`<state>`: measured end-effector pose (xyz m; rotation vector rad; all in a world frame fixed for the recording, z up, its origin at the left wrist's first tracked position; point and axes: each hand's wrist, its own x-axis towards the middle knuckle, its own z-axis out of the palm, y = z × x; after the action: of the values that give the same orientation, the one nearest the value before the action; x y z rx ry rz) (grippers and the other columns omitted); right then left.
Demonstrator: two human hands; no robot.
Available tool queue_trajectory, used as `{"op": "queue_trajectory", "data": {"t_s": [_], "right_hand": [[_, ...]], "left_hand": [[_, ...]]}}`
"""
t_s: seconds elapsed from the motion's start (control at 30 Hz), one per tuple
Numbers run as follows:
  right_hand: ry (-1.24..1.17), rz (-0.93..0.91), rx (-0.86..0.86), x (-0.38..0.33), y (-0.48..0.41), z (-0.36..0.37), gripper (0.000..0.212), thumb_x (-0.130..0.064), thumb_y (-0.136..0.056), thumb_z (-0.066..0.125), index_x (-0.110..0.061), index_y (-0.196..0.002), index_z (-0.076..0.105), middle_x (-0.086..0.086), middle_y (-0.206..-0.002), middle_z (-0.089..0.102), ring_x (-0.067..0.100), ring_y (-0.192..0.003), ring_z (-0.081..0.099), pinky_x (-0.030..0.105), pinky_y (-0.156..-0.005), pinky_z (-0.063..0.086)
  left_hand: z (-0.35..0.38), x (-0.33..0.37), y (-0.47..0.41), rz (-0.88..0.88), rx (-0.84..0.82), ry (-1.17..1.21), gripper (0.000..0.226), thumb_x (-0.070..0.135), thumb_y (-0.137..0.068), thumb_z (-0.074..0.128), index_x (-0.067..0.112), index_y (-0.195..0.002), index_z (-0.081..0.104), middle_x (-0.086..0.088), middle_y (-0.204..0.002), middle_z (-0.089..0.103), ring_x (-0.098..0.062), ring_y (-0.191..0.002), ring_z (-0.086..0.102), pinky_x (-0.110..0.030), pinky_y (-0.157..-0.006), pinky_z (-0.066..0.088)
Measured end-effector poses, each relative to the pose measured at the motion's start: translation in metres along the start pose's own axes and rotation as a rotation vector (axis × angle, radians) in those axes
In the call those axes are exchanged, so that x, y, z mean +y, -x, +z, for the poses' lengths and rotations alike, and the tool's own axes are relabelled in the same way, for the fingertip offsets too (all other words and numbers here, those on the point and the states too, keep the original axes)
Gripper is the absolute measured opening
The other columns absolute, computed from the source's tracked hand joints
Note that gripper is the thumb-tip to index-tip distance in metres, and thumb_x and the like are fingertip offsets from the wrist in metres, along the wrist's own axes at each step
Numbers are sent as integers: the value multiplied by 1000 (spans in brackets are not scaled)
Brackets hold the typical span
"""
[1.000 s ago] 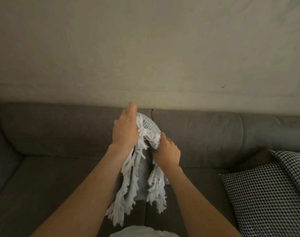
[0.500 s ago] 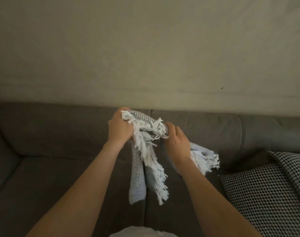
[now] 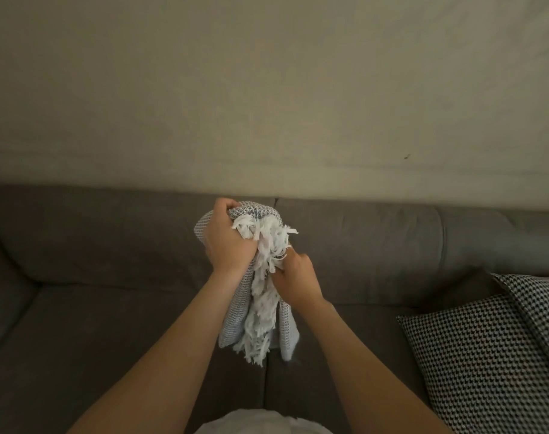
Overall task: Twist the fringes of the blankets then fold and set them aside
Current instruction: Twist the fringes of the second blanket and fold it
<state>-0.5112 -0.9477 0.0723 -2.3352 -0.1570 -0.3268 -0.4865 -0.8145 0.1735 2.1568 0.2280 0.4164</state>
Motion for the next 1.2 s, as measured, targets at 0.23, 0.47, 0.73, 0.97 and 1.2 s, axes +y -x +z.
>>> {"op": "queue_trajectory", "data": {"t_s": [0.23,0.47,0.73,0.97,1.2], "right_hand": [[-84,56,82,-13,-18,-11,54,2,-83,60,-10,-135,55,3,-65,61,23,-52,53,39,-48,42],[-157,177,-140,-16,0,1,104,-25,-76,66,-26,-164,11,1,-131,62,24,-105,66,43,-87,59],[-313,243,144,-31,-8,-5,75,-56,-79,80,-31,-144,52,-20,-125,68,4,-114,66,36,-97,58],[-388,254,107,-41,-16,-21,80,-53,-73,90,-37,-140,49,-26,-124,67,-11,-109,62,21,-93,56],[-254,446,114,-54,-17,1,52,-25,-79,72,-30,-125,50,-2,-105,74,31,-99,72,45,-78,61]], "left_hand": [[-6,21,-16,33,-117,-105,24,8,-102,45,5,-115,65,-11,-129,61,-38,-101,63,-43,-86,47],[-6,27,-21,-320,-167,460,21,13,-100,46,30,-111,51,-3,-109,70,-28,-95,75,-53,-76,66],[-12,38,-29,31,-56,97,35,5,-78,67,22,-69,38,8,-62,47,-13,-56,38,-33,-52,28],[-18,53,-46,343,-22,-210,48,10,-86,69,14,-130,49,0,-75,60,-30,-72,54,-36,-67,34],[-20,58,-48,306,6,123,40,16,-77,52,14,-111,73,2,-89,73,-24,-84,70,-31,-77,54]]}}
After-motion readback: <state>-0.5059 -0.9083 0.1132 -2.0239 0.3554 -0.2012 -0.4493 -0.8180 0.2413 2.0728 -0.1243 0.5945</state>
